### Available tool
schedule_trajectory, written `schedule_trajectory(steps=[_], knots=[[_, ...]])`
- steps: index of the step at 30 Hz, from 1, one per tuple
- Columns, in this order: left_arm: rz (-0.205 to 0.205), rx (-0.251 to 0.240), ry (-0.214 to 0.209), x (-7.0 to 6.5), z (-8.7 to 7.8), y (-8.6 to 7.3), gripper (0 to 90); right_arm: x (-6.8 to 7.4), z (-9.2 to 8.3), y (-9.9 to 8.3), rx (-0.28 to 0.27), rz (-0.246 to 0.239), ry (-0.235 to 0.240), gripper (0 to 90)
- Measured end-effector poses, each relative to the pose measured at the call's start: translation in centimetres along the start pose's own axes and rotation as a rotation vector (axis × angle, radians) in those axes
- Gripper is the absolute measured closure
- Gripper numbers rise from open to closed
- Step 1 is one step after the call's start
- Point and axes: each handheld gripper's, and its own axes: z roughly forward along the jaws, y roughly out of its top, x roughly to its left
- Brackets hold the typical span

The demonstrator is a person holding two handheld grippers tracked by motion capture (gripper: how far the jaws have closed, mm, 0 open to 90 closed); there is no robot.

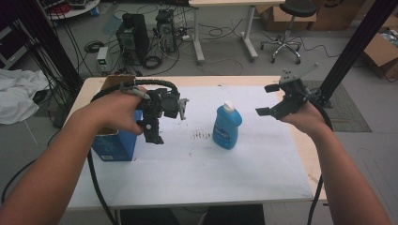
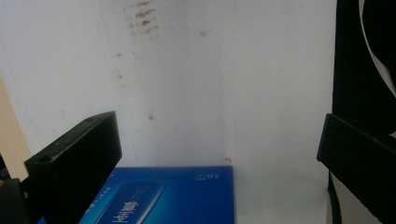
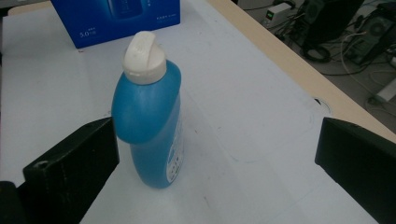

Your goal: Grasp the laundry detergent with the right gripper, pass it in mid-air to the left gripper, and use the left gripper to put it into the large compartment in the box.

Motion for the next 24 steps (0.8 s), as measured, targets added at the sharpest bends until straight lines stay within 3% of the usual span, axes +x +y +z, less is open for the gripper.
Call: schedule_trajectory(steps=[4, 9, 18, 24], knots=[[-0.001, -0.007, 0.002, -0.1, -0.1, -0.1, 0.2, 1.4, -0.1, -1.3, -0.030, -0.001, 0.004, 0.0], [0.001, -0.010, 0.005, -0.1, -0.2, -0.3, 0.2, 2.9, 0.6, -2.8, -0.024, -0.004, 0.002, 0.0], [0.006, -0.011, 0.007, -0.2, -0.1, -0.3, 0.2, 4.2, 1.8, -4.3, -0.033, -0.003, -0.024, 0.0], [0.005, -0.010, 0.006, -0.3, -0.2, -0.2, 0.1, 4.8, 3.5, -5.8, -0.072, 0.021, -0.021, 0.0]])
